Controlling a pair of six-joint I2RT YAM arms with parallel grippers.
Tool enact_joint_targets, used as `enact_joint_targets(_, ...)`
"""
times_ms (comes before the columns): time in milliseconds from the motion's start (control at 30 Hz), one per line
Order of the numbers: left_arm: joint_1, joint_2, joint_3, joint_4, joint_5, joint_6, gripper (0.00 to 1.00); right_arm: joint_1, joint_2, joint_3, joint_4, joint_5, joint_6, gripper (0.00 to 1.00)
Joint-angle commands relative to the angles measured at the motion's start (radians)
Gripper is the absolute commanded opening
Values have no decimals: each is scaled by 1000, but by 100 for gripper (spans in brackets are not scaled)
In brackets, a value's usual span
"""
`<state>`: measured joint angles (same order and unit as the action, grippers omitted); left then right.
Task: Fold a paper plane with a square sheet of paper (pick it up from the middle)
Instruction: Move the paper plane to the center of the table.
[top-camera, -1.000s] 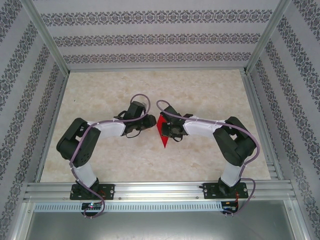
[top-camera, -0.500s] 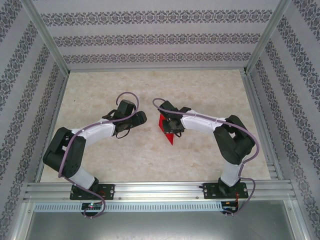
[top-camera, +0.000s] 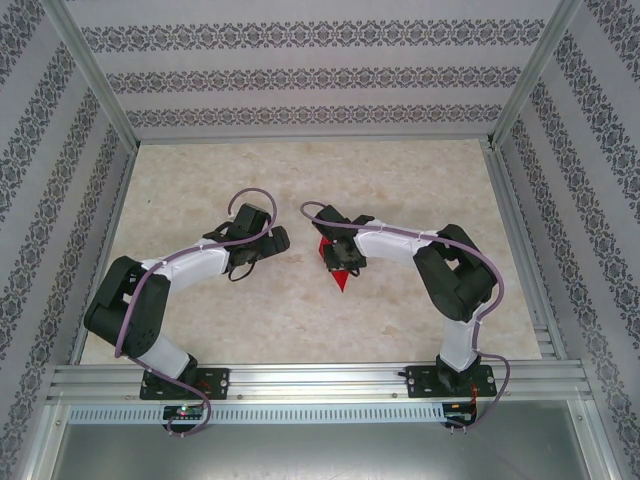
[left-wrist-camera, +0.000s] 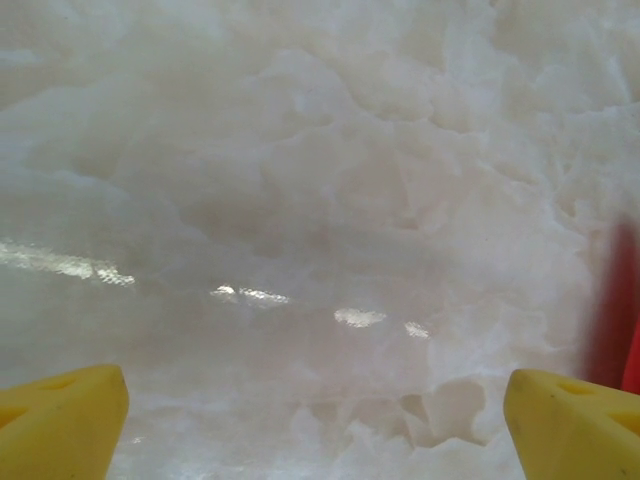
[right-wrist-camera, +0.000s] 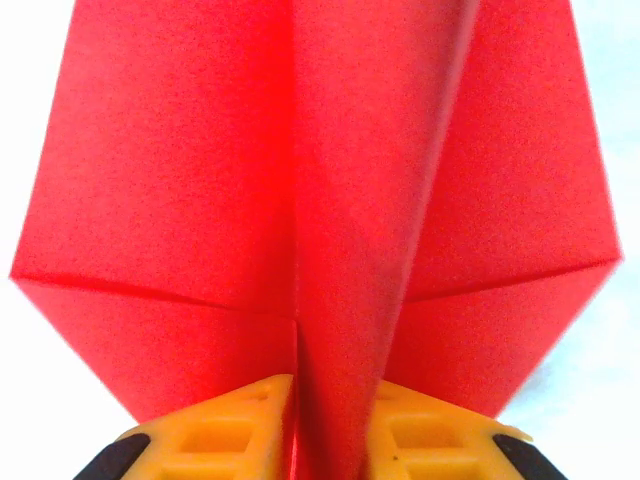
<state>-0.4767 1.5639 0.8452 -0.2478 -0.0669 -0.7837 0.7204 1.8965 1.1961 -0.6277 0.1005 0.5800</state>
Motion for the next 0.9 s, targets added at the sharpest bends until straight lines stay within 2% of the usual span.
enact_joint_targets(0,21,-40,-8,-44,-41,20,100,13,25,20,11,-4,-1,17)
enact_joint_targets(100,28,-49,-9,-60,-47,24,100,11,8,21,9,10,-1,11)
enact_joint_targets(300,39,-69,-9,-83,-56,32,100,-42,-36,66,-4,51,-38,8)
enact_joint_targets(600,47,-94,-7,-111,-63,47,100,-162,68,190,-18,39,-135,8)
enact_joint_targets(867,48,-88,3,-122,-56,55,100,-192,156,250,-39,38,-158,12)
